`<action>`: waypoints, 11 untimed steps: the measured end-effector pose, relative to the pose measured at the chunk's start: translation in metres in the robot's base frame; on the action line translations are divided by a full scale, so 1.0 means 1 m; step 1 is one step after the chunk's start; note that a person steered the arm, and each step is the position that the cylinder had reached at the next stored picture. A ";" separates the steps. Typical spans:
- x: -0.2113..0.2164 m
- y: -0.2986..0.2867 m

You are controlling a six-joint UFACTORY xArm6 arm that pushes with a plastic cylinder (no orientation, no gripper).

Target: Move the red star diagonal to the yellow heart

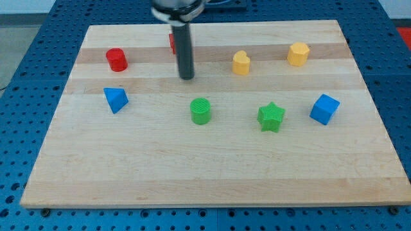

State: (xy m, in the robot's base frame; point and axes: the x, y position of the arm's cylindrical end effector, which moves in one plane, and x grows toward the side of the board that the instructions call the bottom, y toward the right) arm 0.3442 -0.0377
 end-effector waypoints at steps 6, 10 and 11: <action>-0.107 -0.042; -0.085 -0.146; -0.083 -0.147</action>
